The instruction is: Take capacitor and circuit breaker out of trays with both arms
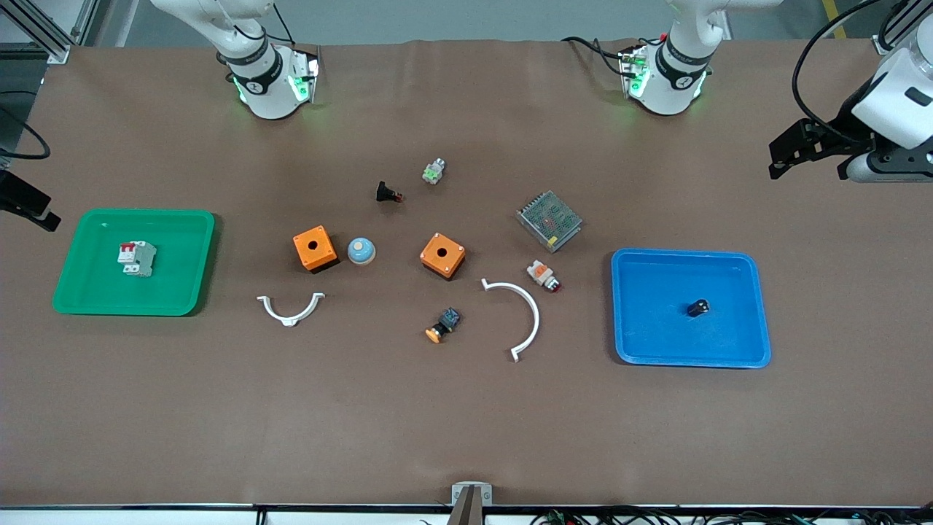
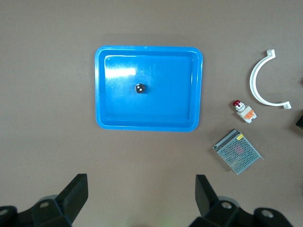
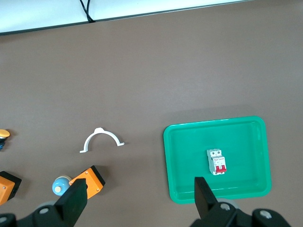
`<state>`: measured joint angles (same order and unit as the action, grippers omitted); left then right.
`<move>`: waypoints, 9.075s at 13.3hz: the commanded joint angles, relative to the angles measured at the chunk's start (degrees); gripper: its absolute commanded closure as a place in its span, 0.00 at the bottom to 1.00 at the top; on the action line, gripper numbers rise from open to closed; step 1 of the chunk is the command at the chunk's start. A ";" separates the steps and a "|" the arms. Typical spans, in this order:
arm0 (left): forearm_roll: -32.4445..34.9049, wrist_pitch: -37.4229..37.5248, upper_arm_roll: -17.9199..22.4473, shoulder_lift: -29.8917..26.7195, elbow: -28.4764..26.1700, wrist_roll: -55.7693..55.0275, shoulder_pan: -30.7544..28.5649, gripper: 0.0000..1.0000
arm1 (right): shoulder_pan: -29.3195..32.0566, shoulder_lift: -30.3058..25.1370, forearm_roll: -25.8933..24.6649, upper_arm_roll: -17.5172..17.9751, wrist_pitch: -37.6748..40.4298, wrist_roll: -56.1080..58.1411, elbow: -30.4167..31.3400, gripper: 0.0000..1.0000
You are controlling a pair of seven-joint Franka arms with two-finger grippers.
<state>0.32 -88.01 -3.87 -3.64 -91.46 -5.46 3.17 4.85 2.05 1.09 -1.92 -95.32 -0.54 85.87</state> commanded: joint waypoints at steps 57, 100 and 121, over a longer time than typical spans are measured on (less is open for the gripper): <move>14.35 -50.86 -21.44 35.45 -18.15 -67.91 17.83 1.00 | 14.25 10.36 -5.13 -0.36 -20.05 27.89 25.52 0.73; 0.47 -3.05 -6.24 -0.75 -4.43 -5.17 -5.63 0.00 | -19.47 4.91 10.87 0.43 -10.16 -15.40 26.71 0.00; 0.39 -2.17 -6.85 -0.40 -1.80 -1.75 -5.54 0.00 | -1.51 -1.00 -0.12 0.51 7.79 -0.34 -0.18 0.00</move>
<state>1.61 -90.72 -10.69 -4.79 -94.30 -8.66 -2.25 2.07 -0.19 0.96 -2.58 -88.45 -1.32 88.29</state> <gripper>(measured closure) 0.000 0.000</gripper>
